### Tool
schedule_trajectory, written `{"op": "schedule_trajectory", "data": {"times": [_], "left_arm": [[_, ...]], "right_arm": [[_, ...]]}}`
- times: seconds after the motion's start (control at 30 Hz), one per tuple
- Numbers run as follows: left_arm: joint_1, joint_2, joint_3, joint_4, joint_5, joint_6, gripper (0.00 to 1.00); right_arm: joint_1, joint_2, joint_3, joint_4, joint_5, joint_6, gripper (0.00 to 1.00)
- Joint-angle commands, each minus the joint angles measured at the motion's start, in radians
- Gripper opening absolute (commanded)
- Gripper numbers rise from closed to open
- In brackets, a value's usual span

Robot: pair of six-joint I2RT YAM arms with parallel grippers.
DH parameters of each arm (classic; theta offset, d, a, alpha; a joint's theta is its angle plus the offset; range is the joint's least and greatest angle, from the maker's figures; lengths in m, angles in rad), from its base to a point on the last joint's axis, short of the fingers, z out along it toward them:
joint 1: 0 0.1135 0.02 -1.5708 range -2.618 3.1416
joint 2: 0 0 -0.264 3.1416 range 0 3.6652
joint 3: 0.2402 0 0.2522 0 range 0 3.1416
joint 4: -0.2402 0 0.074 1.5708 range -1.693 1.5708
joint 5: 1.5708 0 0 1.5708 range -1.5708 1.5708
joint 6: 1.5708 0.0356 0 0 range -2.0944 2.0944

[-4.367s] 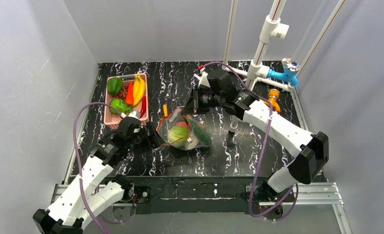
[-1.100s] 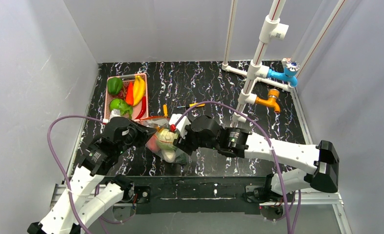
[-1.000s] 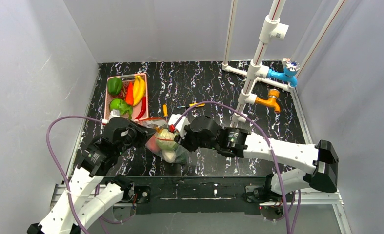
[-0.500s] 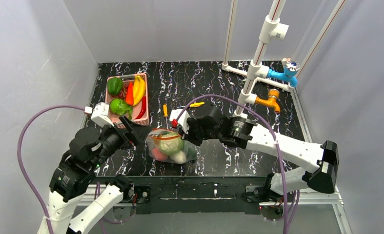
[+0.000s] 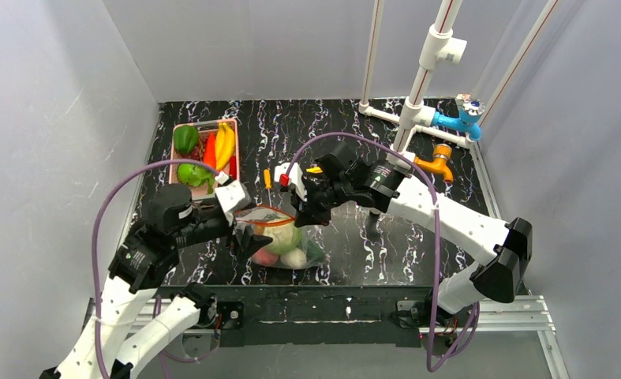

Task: Place the food in the zip-top bag and seal the zipper
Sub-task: Adjust the zipper food storage bag at the center of the board.

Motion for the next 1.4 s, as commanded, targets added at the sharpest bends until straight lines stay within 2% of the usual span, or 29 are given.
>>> {"op": "schedule_trajectory", "data": {"times": [0.0, 0.13, 0.2, 0.43, 0.53, 0.73, 0.9, 0.97, 1.07, 1.17, 1.27, 1.37], "left_arm": [[-0.002, 0.018, 0.04, -0.006, 0.196, 0.354, 0.98], [-0.002, 0.189, 0.181, -0.188, 0.302, 0.455, 0.98], [-0.002, 0.247, 0.208, -0.228, 0.332, 0.492, 0.98], [-0.002, 0.301, 0.173, -0.189, 0.362, 0.543, 0.98], [-0.002, 0.305, 0.125, -0.17, 0.368, 0.537, 0.95], [-0.002, 0.232, -0.028, -0.05, 0.25, 0.502, 0.81], [-0.002, 0.186, -0.067, 0.022, 0.151, 0.435, 0.49], [-0.002, 0.18, -0.069, 0.039, 0.145, 0.409, 0.37], [-0.002, 0.189, -0.07, 0.046, 0.15, 0.368, 0.17], [-0.002, 0.18, -0.094, 0.038, 0.16, 0.346, 0.0], [-0.002, 0.147, -0.125, 0.038, 0.167, 0.323, 0.0], [-0.001, 0.098, -0.16, 0.064, 0.176, 0.283, 0.0]], "right_arm": [[0.002, -0.018, 0.043, -0.015, -0.096, -0.021, 0.01], [0.0, -0.011, 0.048, -0.022, -0.083, -0.021, 0.01], [0.001, -0.01, 0.058, -0.028, -0.084, -0.021, 0.01], [0.001, -0.024, 0.051, -0.011, -0.087, -0.017, 0.01], [0.001, -0.046, 0.029, 0.016, -0.078, -0.009, 0.01], [0.002, -0.082, -0.009, 0.054, -0.053, -0.003, 0.01], [0.002, -0.098, -0.026, 0.076, -0.032, 0.005, 0.01], [0.003, -0.11, -0.04, 0.095, -0.021, 0.013, 0.11], [0.001, -0.135, -0.086, 0.159, 0.019, 0.062, 0.45], [-0.011, -0.206, -0.169, 0.286, 0.113, 0.192, 0.72], [-0.035, -0.341, -0.337, 0.461, 0.138, 0.341, 0.96], [-0.055, -0.463, -0.454, 0.538, 0.142, 0.435, 0.98]]}}
